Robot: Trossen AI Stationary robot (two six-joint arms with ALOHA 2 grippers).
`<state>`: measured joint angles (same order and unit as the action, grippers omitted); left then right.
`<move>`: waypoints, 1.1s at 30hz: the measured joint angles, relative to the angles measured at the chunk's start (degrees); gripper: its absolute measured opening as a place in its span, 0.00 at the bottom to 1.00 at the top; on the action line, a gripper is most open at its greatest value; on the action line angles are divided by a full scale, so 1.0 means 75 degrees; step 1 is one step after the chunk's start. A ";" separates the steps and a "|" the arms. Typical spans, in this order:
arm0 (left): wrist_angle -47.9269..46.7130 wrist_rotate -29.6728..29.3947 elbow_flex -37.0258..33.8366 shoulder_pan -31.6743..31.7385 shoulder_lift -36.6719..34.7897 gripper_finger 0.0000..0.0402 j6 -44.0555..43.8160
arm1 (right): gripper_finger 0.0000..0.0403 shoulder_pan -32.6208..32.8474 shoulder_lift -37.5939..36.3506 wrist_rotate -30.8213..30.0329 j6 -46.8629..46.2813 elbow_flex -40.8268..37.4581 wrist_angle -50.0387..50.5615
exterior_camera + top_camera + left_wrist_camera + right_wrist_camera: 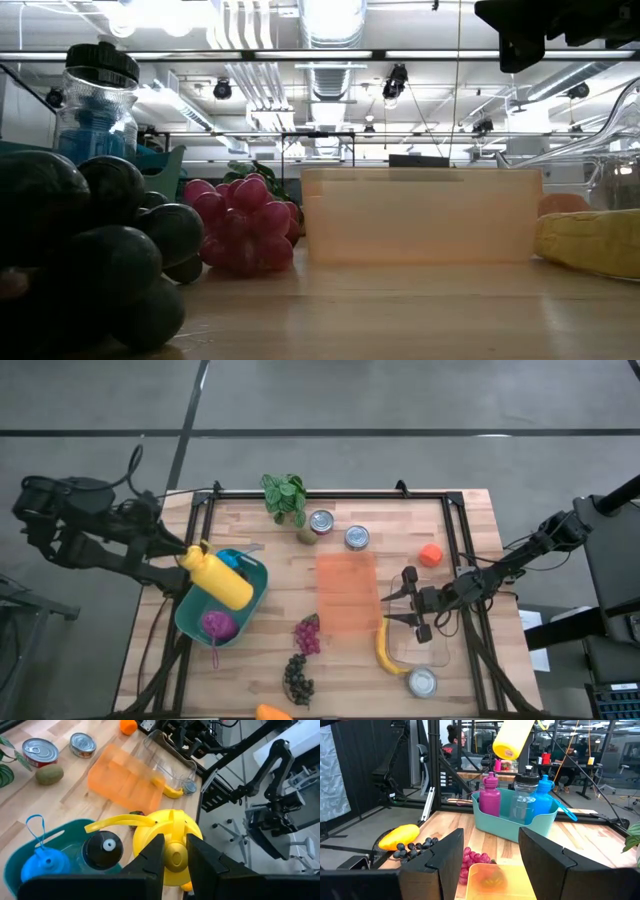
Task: Pick & Place Food Item
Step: Put the yellow water bottle into the green bin
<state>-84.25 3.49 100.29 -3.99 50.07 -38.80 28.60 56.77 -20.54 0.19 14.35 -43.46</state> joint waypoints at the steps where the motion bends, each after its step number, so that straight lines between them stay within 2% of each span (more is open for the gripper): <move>1: -0.0002 0.0000 0.0000 0.0000 0.0009 0.17 0.0055 | 0.47 0.0000 0.0000 -0.0002 0.0000 0.0000 0.0001; 5: -0.0030 0.0001 0.0035 0.0000 -0.0028 0.17 0.0854 | 0.47 0.0000 0.0000 -0.0002 0.0000 0.0000 0.0003; 12: -0.0771 0.0114 0.0375 -0.0006 -0.0049 0.17 0.3395 | 0.47 0.0000 0.0000 -0.0002 0.0000 0.0000 0.0003; 17: -0.0760 0.0632 0.0510 -0.0006 -0.0570 0.17 0.5227 | 0.47 0.0000 0.0000 -0.0002 0.0000 0.0000 0.0003; 24: -0.0761 0.0889 0.0807 -0.0006 -0.1362 0.17 0.6261 | 0.47 0.0000 0.0000 -0.0002 0.0000 0.0000 0.0000; 33: -0.0772 0.1131 0.0775 -0.0013 -0.2310 0.17 0.6868 | 0.47 0.0000 0.0000 -0.0002 0.0000 0.0000 0.0000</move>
<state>-90.04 11.97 106.10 -4.09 32.75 12.72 28.60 56.77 -20.56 0.19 14.35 -43.46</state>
